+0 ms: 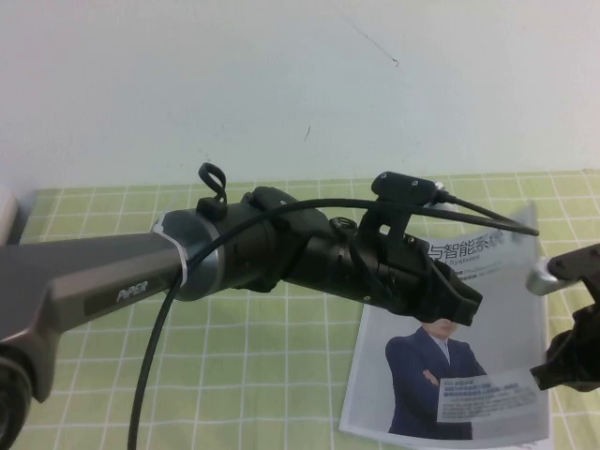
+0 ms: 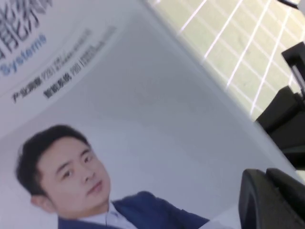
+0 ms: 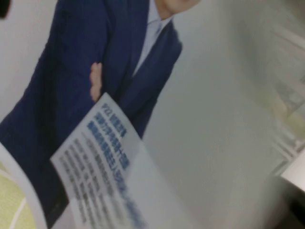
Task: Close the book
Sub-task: 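Close the open booklet and leave it lying on the table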
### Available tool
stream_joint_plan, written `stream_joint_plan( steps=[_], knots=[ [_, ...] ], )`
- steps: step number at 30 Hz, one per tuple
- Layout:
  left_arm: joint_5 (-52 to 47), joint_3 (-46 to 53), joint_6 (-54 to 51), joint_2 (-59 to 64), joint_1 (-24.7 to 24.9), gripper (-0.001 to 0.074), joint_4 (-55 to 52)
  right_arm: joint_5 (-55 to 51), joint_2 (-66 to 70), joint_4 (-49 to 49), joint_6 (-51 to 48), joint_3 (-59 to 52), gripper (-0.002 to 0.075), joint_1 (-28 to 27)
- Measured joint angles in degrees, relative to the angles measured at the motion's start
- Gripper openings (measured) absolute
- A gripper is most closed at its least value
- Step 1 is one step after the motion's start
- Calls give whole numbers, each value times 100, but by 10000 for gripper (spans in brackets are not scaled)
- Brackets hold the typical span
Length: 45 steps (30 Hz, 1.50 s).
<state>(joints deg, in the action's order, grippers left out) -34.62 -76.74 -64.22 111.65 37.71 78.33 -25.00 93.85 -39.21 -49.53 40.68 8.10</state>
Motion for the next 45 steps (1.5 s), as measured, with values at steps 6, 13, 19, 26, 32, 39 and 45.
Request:
stream_joint_plan(
  steps=[6,13,19,26,32,39,45],
  knots=[
    [-26,-34,-214,-385,0,-4,-207,-12,-1052,1680,1292,-9,-3,0],
    [-38,-34,-43,-936,-54,-4,-1641,-1140,-2299,4227,2835,-21,-3,0],
    [-129,-34,2033,-1553,-415,-4,-4076,-2333,-3596,6374,4252,-44,-3,0],
    [-238,95,4105,-2271,-1271,-4,-6284,-2247,-5546,5860,4522,-54,-3,0],
    [131,767,4311,-3172,-1858,-3,-6626,-1954,-7149,4732,4312,-146,-3,0],
    [1981,2337,4323,-4465,-1907,-4,-6590,-1676,-7923,3803,3947,-996,-3,0],
    [3790,3528,4323,-5123,-1907,-4,-6577,-1007,-7954,3053,2994,-1985,-3,0]
  ],
)
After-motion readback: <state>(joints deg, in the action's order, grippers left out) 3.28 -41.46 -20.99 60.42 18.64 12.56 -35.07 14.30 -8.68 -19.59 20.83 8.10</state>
